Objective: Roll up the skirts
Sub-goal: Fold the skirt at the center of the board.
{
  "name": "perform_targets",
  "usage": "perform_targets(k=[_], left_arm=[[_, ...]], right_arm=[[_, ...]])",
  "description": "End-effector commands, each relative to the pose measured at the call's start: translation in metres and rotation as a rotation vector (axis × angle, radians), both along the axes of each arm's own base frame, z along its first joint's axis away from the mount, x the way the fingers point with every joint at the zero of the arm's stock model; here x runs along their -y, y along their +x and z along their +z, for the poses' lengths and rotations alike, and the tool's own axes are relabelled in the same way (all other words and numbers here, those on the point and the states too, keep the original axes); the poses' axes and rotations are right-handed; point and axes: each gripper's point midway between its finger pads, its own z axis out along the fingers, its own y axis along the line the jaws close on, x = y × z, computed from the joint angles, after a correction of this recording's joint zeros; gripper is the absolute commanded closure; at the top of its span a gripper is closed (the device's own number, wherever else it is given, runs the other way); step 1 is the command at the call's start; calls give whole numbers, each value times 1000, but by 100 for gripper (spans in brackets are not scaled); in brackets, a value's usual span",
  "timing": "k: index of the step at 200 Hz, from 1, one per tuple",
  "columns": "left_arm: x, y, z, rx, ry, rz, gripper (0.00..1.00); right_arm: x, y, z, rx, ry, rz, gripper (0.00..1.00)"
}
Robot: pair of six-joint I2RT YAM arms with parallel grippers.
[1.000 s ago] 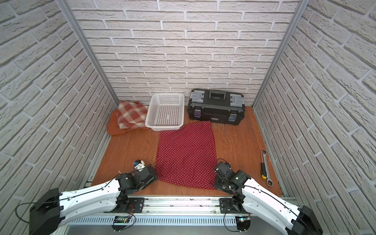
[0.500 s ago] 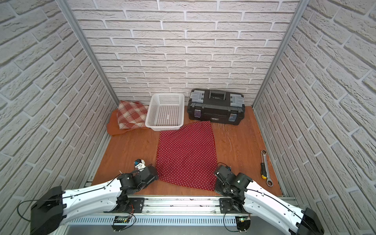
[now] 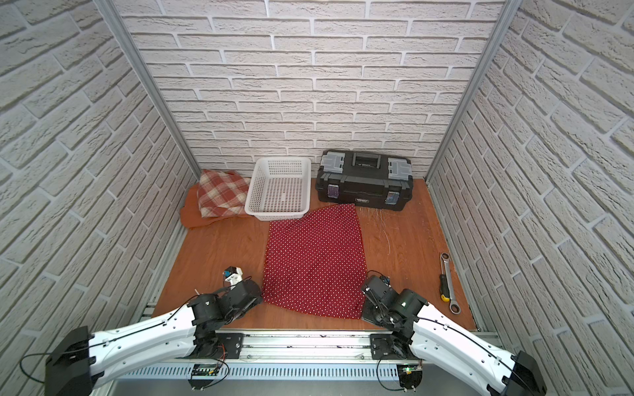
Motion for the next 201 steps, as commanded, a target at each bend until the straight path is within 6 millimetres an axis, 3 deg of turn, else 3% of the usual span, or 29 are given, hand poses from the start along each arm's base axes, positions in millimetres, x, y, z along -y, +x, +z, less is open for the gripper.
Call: perform_targets(k=[1, 6, 12, 19, 52, 73, 102, 162, 201], left_arm=[[-5, -5, 1, -24, 34, -13, 100], [-6, -7, -1, -34, 36, -10, 95], [-7, -9, -3, -42, 31, -10, 76], [-5, -10, -4, -44, 12, -12, 65], [10, -10, -7, -47, -38, -47, 45], [19, -11, -11, -74, -34, -70, 43], [21, -13, -23, -114, -3, -69, 51], [21, -13, -24, -114, -8, -57, 100], [20, -9, -15, -81, -11, -64, 100]], right_arm=[[0, 5, 4, 26, -11, 16, 97], [0, 4, 3, 24, -10, 17, 97], [0, 4, 2, 24, -10, 17, 97], [0, 3, 1, 21, -12, 17, 97], [-1, 4, -2, 21, -9, 14, 97], [0, 4, -3, 20, -12, 16, 97], [0, 4, -4, 23, -11, 15, 97], [2, 2, -4, 22, -13, 9, 97], [1, 3, -1, 29, -11, 10, 97]])
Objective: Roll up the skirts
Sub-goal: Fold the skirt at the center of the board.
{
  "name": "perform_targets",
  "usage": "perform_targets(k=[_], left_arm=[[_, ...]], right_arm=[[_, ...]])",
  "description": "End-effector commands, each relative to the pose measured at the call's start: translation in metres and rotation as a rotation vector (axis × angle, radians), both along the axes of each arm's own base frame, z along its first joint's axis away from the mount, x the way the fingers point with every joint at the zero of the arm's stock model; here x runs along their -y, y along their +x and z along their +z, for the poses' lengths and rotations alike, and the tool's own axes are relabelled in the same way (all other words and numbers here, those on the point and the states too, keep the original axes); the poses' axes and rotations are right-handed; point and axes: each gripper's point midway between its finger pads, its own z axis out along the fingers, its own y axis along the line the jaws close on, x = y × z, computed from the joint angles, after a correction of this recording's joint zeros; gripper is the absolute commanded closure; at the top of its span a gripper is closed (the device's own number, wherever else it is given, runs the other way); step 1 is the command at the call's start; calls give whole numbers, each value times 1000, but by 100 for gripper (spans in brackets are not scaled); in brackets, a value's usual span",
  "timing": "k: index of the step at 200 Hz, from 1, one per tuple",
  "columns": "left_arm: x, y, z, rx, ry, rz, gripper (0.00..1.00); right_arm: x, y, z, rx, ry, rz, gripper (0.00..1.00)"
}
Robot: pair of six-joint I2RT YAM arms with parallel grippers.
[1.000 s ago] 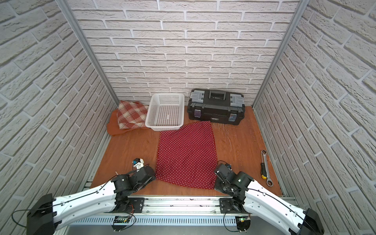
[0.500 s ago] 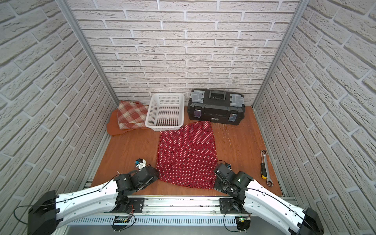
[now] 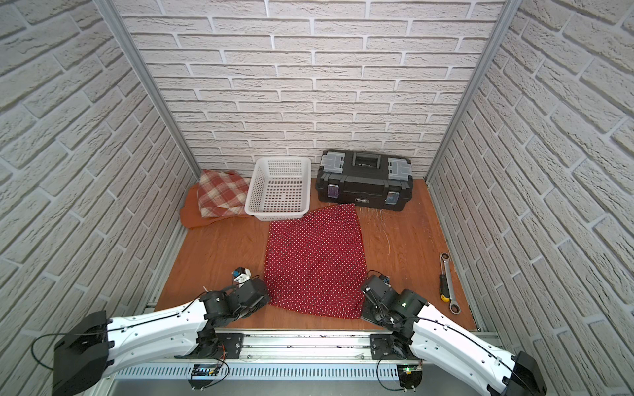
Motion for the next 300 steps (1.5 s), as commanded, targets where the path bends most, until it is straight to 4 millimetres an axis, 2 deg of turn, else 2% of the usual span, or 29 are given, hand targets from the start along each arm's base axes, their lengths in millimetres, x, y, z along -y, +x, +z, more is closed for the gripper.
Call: perform_targets(k=[1, 47, 83, 141, 178, 197, 246, 268, 300], left_arm=[[-6, -4, -1, 0, 29, -18, 100], [-9, 6, 21, 66, 24, -21, 100], [-8, 21, 42, 118, 16, -28, 100], [-1, 64, 67, 179, -52, -17, 100], [8, 96, 80, 207, -72, -32, 100], [10, 113, 84, 212, -83, -38, 100], [0, 157, 101, 274, -86, -8, 100], [-1, 176, 96, 275, -93, -5, 100], [5, 208, 86, 286, -105, -11, 100]], right_arm=[[3, 2, -1, 19, -17, 9, 97], [0, 12, 22, 73, -22, 32, 97], [-10, 38, 53, 174, -39, 80, 97], [-29, 100, 106, 368, -131, 158, 98], [-42, 152, 130, 466, -162, 167, 98], [-44, 180, 132, 483, -173, 162, 98], [-28, 244, 126, 476, -206, 101, 98], [-23, 271, 121, 470, -206, 74, 98], [-24, 306, 100, 422, -170, 61, 98]])
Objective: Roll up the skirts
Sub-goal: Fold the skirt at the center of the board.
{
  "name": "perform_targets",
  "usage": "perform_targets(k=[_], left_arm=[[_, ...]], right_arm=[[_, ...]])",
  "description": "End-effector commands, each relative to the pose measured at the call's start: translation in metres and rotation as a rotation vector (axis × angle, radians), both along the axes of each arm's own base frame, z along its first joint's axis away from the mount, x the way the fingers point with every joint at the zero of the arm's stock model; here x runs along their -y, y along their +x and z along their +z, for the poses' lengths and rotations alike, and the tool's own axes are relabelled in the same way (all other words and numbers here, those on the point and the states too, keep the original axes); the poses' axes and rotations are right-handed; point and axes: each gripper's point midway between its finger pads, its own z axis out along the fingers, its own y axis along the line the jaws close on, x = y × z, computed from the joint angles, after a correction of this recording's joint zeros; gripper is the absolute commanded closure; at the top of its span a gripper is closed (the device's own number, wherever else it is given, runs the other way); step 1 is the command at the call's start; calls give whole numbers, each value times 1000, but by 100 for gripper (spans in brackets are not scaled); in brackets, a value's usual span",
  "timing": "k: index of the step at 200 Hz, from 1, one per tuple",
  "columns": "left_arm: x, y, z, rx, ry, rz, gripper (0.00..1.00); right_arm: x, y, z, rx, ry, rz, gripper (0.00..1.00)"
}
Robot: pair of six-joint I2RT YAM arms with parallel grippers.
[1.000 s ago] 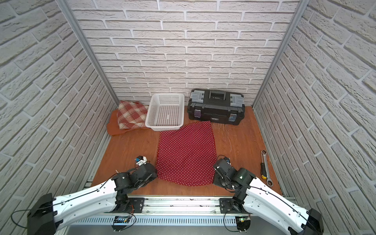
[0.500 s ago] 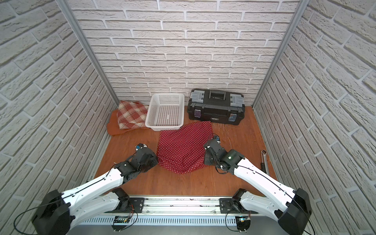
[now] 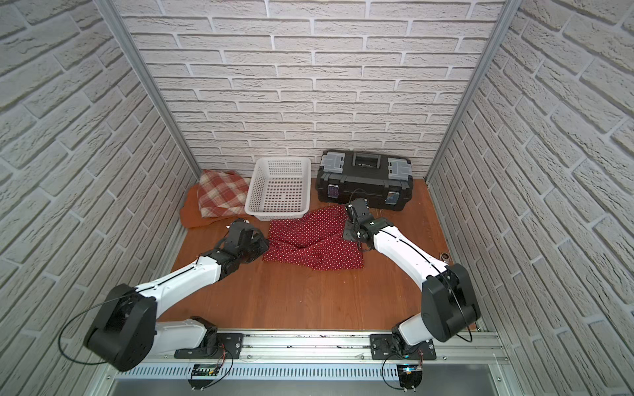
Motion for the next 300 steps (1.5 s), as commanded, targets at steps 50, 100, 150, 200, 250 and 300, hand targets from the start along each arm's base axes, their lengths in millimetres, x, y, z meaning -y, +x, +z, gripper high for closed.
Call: perform_targets(k=[50, 100, 150, 200, 250, 300], left_arm=[[8, 71, 12, 129, -63, -22, 100], [4, 88, 11, 146, -63, -17, 100], [2, 97, -4, 137, -68, 3, 100], [-4, 97, 5, 186, -67, -1, 67], [-6, 68, 23, 204, -46, -36, 37], [-26, 5, -19, 61, 88, -29, 37]], right_arm=[[-3, 67, -20, 28, 49, -4, 98], [8, 88, -25, 51, 37, -21, 98], [13, 112, -34, 60, 26, -30, 98], [16, 130, -35, 125, 8, -43, 91], [15, 128, -23, 175, 4, -26, 57], [27, 63, -43, 63, -13, -62, 49]])
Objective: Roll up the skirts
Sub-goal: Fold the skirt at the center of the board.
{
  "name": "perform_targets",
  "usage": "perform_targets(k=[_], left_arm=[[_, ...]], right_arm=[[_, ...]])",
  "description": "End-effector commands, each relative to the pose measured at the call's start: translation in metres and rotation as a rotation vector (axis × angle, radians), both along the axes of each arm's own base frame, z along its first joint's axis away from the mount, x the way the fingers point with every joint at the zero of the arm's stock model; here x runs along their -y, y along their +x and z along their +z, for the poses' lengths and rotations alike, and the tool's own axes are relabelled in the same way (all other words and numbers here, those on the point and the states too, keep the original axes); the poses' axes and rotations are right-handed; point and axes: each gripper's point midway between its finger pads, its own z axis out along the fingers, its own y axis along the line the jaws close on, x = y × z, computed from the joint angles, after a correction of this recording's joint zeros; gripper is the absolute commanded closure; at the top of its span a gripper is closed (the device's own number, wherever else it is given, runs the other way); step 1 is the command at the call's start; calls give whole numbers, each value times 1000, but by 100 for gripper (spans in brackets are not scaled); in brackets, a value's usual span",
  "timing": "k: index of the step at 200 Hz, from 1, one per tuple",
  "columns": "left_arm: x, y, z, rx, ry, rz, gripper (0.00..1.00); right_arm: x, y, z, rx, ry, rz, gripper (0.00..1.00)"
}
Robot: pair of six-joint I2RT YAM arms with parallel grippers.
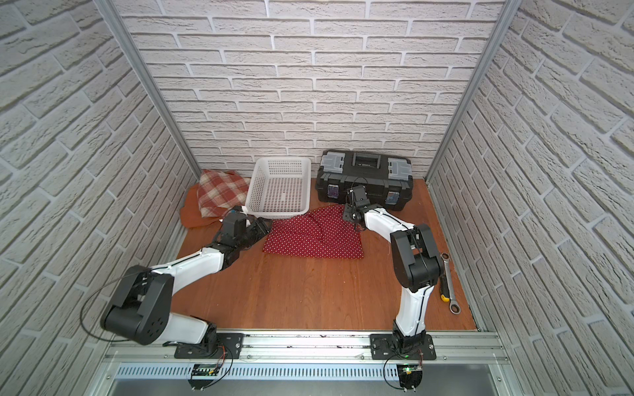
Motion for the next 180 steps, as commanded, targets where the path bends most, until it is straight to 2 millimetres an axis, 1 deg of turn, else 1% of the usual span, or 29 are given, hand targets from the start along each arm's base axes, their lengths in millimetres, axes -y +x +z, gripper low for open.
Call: perform_targets(k=[1, 12, 23, 32, 45, 72, 88, 112, 122, 132, 135, 140, 156, 168, 175, 180], left_arm=[[-19, -33, -41, -124, 113, 22, 37], [-24, -44, -55, -155, 120, 32, 37], [-25, -50, -65, -177, 124, 31, 37], [-25, -52, -70, -182, 130, 29, 37], [-22, -49, -75, -177, 131, 24, 37], [-15, -36, -81, -158, 124, 12, 35], [-13, -28, -85, -163, 136, 5, 35], [-11, -22, -89, -163, 138, 0, 35], [-7, -22, -90, -164, 134, -15, 38], [-4, -22, -91, -163, 130, -30, 43], [-3, -22, -90, -162, 128, -35, 45], [-2, -22, -91, -164, 124, -42, 51], [3, -24, -90, -159, 112, -67, 75], [6, -26, -89, -155, 106, -85, 91], [9, -29, -89, -154, 105, -97, 99], [10, -30, -88, -156, 107, -104, 100]], right_arm=[[9, -32, 5, -21, -9, -36, 49], [14, -52, -6, -63, -14, -44, 44], [16, -70, -16, -103, -11, -37, 43], [17, -82, -23, -131, -12, -29, 40], [19, -95, -31, -160, -15, -18, 38], [18, -113, -43, -224, -14, 15, 38], [16, -119, -50, -245, -1, 22, 38], [3, -126, -61, -276, 69, 56, 43], [-2, -129, -66, -287, 106, 63, 49], [-8, -132, -69, -298, 138, 74, 56], [-9, -133, -69, -298, 145, 78, 60], [-10, -134, -70, -301, 154, 81, 65], [-10, -139, -72, -309, 155, 81, 80], [-9, -142, -72, -317, 148, 86, 91], [-8, -145, -72, -321, 146, 86, 97], [-6, -147, -71, -322, 142, 85, 98]])
